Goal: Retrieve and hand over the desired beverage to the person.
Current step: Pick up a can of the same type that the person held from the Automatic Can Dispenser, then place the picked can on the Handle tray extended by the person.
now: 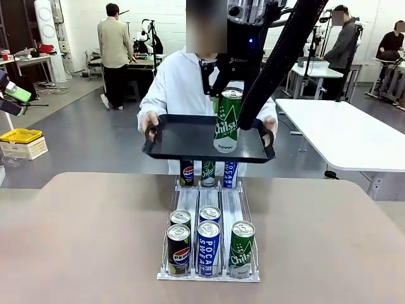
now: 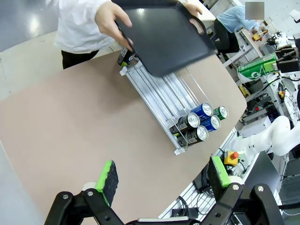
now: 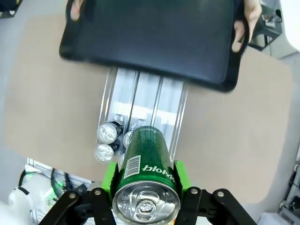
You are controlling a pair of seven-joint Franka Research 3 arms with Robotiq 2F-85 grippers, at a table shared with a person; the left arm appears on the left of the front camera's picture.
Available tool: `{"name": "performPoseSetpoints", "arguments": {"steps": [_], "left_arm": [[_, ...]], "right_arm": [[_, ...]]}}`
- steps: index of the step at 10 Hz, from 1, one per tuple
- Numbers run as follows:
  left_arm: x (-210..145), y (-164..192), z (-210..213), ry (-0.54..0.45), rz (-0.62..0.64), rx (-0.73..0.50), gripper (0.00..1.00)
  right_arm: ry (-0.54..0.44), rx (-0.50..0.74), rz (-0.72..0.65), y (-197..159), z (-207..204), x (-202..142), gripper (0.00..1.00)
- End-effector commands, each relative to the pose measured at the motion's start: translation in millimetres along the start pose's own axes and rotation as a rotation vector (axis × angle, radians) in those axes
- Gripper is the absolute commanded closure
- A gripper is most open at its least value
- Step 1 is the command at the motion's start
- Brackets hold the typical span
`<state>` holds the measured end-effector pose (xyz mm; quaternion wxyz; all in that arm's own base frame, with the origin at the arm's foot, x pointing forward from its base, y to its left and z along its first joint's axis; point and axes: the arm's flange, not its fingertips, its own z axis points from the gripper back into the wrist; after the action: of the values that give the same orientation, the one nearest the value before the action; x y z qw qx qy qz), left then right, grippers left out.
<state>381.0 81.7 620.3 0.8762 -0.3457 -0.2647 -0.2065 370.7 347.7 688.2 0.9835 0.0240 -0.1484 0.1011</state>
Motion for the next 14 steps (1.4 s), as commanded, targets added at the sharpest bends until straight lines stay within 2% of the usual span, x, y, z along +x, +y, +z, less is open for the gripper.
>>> {"name": "performPoseSetpoints", "arguments": {"steps": [1, 14], "left_arm": [[0.0, 1.4, 0.5, -0.013, -0.022, -0.018, 0.0], [0.0, 1.4, 0.5, -0.013, -0.022, -0.018, 0.0]], "right_arm": [[-0.009, -0.006, -0.015, -4.1, 0.1, -5.8, 0.62], [-0.009, -0.006, -0.015, -4.1, 0.1, -5.8, 0.62]]}}
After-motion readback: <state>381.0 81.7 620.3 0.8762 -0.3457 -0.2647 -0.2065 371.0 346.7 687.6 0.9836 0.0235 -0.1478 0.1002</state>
